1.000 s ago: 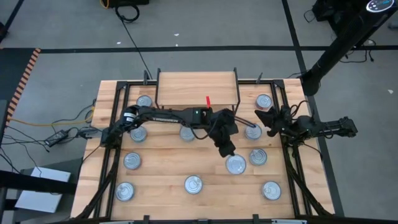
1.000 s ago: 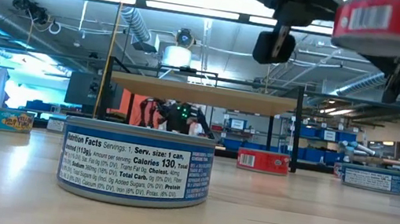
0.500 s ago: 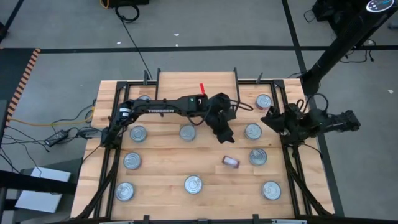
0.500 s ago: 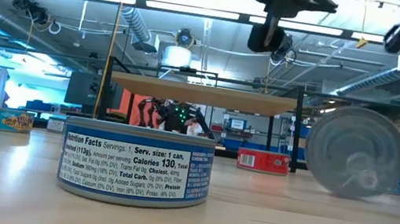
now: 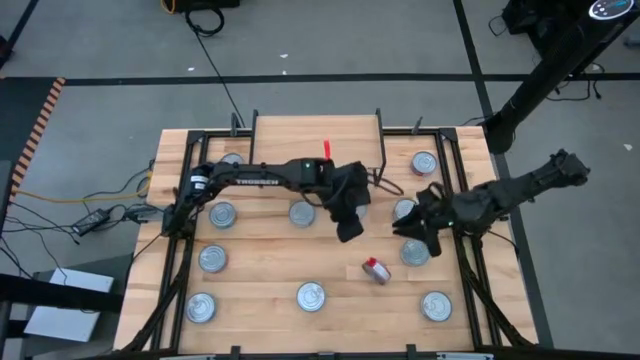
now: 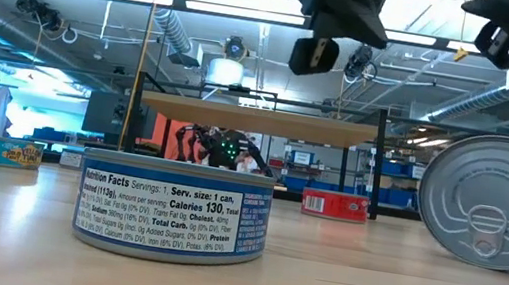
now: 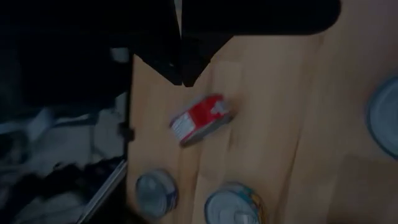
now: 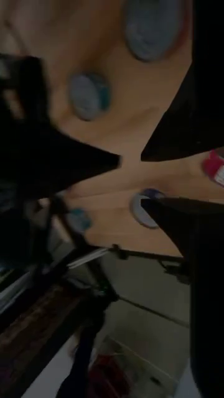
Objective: Stack canned seafood by type on shelf
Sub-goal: Put the right red tuna can on the shelf
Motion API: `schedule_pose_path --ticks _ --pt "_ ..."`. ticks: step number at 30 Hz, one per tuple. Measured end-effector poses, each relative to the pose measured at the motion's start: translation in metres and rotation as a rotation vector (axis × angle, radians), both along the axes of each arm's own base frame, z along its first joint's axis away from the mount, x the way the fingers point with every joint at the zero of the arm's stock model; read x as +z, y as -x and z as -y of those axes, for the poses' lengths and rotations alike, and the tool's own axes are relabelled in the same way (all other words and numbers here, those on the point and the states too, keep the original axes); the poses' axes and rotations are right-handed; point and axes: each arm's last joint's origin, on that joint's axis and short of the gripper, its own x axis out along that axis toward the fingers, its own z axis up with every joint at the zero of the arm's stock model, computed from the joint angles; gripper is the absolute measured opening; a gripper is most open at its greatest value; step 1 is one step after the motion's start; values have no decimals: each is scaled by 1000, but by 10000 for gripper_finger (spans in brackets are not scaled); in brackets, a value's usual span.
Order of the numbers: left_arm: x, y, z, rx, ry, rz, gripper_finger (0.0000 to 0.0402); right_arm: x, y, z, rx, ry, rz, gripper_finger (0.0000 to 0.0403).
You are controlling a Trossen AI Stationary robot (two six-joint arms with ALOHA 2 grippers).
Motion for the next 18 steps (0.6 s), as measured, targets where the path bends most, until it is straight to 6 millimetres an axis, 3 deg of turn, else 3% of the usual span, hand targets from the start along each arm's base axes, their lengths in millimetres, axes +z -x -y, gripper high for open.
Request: schedule_pose_path --ticks 7,11,18 --pt "-1 2 28 -101 -145 39 0 -12 -21 -32 -10 -55 -204 164" --pt "0 1 34 -155 -184 76 0 -13 -37 -49 -43 -30 -343 170" --pt "9 -9 40 -161 -187 230 0 9 -60 -69 -43 13 -519 189"
